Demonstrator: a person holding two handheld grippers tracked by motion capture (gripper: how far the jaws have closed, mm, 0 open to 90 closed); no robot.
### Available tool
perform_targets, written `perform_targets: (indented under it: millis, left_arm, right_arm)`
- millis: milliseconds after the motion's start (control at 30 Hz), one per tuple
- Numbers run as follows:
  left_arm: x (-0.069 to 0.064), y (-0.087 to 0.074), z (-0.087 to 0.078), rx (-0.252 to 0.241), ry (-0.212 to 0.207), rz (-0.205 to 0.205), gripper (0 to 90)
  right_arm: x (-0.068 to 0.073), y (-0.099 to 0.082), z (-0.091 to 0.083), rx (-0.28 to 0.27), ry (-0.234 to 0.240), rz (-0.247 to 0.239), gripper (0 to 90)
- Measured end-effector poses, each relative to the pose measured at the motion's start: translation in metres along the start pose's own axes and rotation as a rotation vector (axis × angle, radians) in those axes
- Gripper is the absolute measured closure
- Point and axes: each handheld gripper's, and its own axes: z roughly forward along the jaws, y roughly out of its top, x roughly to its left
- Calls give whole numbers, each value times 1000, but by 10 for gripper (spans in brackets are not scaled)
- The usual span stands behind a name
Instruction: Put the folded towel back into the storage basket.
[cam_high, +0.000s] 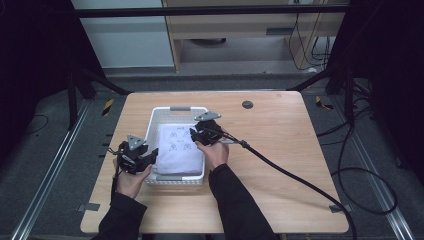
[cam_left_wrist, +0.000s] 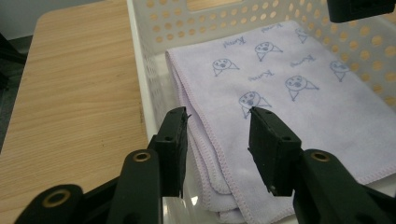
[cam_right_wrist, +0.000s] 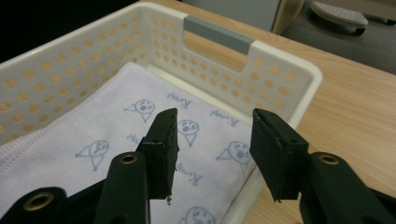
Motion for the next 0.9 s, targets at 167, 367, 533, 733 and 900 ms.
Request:
perform_targets:
  millis: [167,367,533,733,900]
  left_arm:
    - [5,3,-11,-44,-27,-23,538]
    - [13,6,-24,-100,-66,-45,483]
    - [22,7,-32,-138,-87,-52,437]
    - [31,4,-38,-143,-94,-54,402]
    - [38,-1,-41,-143,-84,-48,378]
  right_arm:
    - [-8,4,-18,-50,1,23,418]
    - [-25,6,-45,-68,-14,37,318]
    - [-40,0,-74,-93,-23,51,277]
    - [-56,-12,-106,-113,-38,58,242]
    - [-72,-28,-130,-116,-36,65,214]
